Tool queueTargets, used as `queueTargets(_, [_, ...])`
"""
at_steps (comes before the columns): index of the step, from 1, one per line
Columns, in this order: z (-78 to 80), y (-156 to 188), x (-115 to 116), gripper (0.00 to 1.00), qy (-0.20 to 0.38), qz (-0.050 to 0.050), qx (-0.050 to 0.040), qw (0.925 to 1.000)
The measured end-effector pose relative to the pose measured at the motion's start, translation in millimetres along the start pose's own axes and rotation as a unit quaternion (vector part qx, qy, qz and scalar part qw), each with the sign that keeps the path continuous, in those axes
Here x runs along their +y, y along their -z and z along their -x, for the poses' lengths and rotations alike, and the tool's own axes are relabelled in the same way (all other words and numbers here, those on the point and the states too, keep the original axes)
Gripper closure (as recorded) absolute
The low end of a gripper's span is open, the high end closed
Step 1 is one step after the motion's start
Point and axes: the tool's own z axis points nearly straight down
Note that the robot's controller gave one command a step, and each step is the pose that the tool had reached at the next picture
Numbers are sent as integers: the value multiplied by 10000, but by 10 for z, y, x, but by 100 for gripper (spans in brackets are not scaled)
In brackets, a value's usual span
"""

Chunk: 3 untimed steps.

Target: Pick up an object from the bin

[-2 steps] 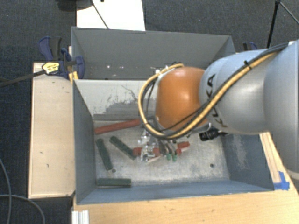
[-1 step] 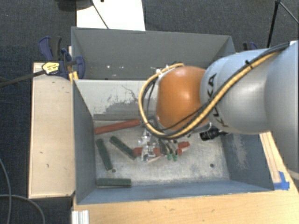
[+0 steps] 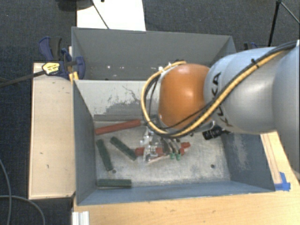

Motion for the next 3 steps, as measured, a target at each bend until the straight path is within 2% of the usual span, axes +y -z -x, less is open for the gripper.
queueTargets(1, [38,-24,54,100,447,20,-86,9990])
queueTargets(2, [-22,-250,34,100,504,7,-30,9987])
queueTargets(3, [182,568,157,100,570,11,-50,9984])
